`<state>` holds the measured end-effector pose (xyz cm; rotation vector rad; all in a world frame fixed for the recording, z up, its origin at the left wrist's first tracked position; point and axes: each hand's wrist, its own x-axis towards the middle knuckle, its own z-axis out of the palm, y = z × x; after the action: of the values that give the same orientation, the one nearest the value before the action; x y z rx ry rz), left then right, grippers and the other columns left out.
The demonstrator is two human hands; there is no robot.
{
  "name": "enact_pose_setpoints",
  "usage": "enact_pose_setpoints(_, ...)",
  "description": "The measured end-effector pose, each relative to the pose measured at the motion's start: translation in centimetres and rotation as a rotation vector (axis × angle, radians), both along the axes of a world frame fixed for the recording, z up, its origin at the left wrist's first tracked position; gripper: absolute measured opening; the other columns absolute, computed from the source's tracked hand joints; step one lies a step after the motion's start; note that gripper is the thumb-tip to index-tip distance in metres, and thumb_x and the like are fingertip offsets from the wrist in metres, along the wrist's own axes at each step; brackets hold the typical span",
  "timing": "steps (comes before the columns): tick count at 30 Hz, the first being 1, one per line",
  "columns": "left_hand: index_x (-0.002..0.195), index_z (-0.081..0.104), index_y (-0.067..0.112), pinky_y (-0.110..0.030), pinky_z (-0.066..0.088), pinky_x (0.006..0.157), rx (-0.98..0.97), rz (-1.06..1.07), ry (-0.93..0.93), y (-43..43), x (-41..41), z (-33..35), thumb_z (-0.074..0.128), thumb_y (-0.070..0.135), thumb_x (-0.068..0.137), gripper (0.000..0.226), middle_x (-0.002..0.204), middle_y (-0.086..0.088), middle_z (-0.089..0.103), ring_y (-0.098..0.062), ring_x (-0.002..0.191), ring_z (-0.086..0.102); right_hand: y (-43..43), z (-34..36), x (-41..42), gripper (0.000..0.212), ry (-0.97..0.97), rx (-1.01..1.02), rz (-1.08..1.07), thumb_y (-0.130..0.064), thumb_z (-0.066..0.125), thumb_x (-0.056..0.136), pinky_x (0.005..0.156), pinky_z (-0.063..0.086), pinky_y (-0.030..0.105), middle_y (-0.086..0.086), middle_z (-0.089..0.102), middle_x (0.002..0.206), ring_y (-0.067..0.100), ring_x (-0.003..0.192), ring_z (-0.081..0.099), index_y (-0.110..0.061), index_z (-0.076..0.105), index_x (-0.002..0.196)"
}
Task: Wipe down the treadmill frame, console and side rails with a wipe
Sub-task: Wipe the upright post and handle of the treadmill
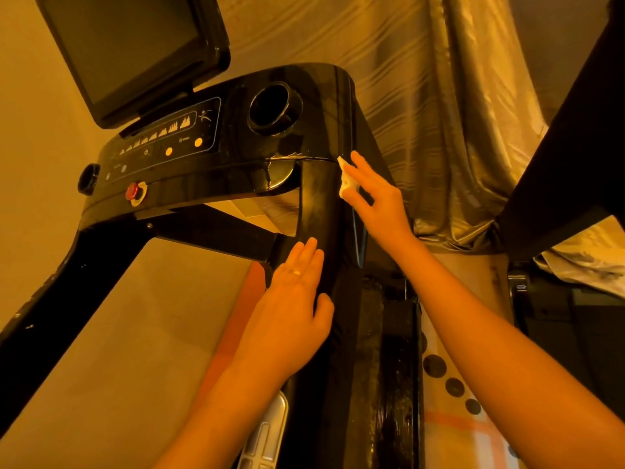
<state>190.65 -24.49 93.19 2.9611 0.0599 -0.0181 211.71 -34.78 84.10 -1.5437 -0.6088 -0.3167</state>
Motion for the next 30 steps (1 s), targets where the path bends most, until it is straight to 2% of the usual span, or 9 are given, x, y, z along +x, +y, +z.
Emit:
enact_pose_setpoints(3,0.161,0.008,0.028,-0.016,-0.001,0.115,-0.002,0.0,0.001,0.0,0.0,0.1,0.041,0.03,0.105,0.064,0.166,0.016,-0.006,0.005,0.147,-0.013,0.4,-0.2,-0.6,0.045,0.022,0.039,-0.013,-0.015,0.057,0.101,0.107,0.046,0.024,-0.002,0.056,0.141,0.005,0.13,0.053,-0.013,0.05,0.145)
enact_pose_setpoints(5,0.161,0.008,0.028,-0.017,-0.001,0.116,-0.007,-0.001,0.001,0.0,0.0,0.1,0.041,0.03,0.105,0.064,0.166,0.016,-0.005,0.005,0.147,-0.013,0.5,-0.1,-0.8,0.043,0.056,0.032,-0.064,-0.015,0.057,0.101,0.093,0.048,0.01,-0.006,0.062,0.125,-0.01,0.109,0.059,-0.014,0.051,0.144)
enact_pose_setpoints(9,0.161,0.01,0.028,-0.016,0.001,0.116,-0.01,-0.002,-0.009,0.1,0.0,0.0,0.042,0.029,0.105,0.064,0.167,0.016,-0.004,0.002,0.15,-0.011,1.1,0.0,-1.8,0.043,0.092,-0.024,-0.133,-0.016,0.051,0.104,0.067,0.041,0.002,0.011,0.072,0.103,0.004,0.079,0.063,-0.017,0.047,0.147)
enact_pose_setpoints(14,0.161,0.012,0.028,-0.016,0.001,0.114,-0.017,0.004,-0.011,0.1,0.0,-0.1,0.043,0.028,0.104,0.065,0.167,0.016,-0.002,0.002,0.15,-0.009,1.8,-1.6,-6.6,0.051,0.169,-0.104,-0.091,-0.012,0.043,0.106,0.065,0.038,-0.001,0.027,0.065,0.115,-0.008,0.073,0.047,-0.015,0.027,0.154)
enact_pose_setpoints(17,0.16,0.012,0.029,-0.014,-0.001,0.112,-0.008,0.009,-0.011,0.1,0.1,-0.1,0.043,0.029,0.104,0.064,0.166,0.016,-0.002,0.003,0.149,-0.009,1.2,-1.0,-5.4,0.051,0.154,-0.168,-0.073,-0.014,0.039,0.107,0.082,0.039,0.001,0.023,0.058,0.135,0.015,0.105,0.063,-0.017,0.024,0.156)
enact_pose_setpoints(21,0.161,0.012,0.029,-0.014,-0.001,0.111,-0.002,0.018,-0.011,-0.1,0.0,0.0,0.044,0.029,0.104,0.065,0.166,0.017,-0.003,0.008,0.143,-0.012,1.3,0.5,-3.4,0.049,0.166,-0.197,-0.056,-0.011,0.038,0.107,0.114,0.038,0.036,0.013,0.041,0.154,0.029,0.141,0.041,-0.015,0.028,0.155)
enact_pose_setpoints(24,0.16,0.013,0.03,-0.014,-0.002,0.11,-0.001,0.023,-0.018,0.0,0.0,-0.1,0.045,0.029,0.104,0.065,0.166,0.018,-0.002,0.009,0.142,-0.012,1.3,-0.6,-5.6,0.051,0.201,-0.221,-0.095,-0.012,0.04,0.107,0.082,0.049,0.022,0.013,0.065,0.115,0.021,0.102,0.064,-0.022,0.028,0.156)
enact_pose_setpoints(26,0.16,0.013,0.03,-0.009,-0.005,0.107,0.001,0.022,-0.024,0.0,0.1,-0.2,0.045,0.029,0.104,0.065,0.166,0.018,-0.001,0.01,0.142,-0.012,1.0,-2.0,-8.1,0.053,0.206,-0.222,-0.118,-0.013,0.041,0.106,0.06,0.038,0.01,-0.01,0.053,0.077,-0.001,0.067,0.051,-0.022,0.025,0.156)
enact_pose_setpoints(30,0.16,0.013,0.029,-0.001,-0.008,0.099,0.015,0.016,-0.023,0.0,0.1,-0.2,0.045,0.029,0.104,0.065,0.166,0.018,-0.001,0.01,0.142,-0.012,0.9,-1.4,-7.8,0.054,0.19,-0.267,-0.124,-0.015,0.041,0.106,0.055,0.038,0.011,-0.001,0.057,0.082,0.0,0.068,0.05,-0.022,0.023,0.157)
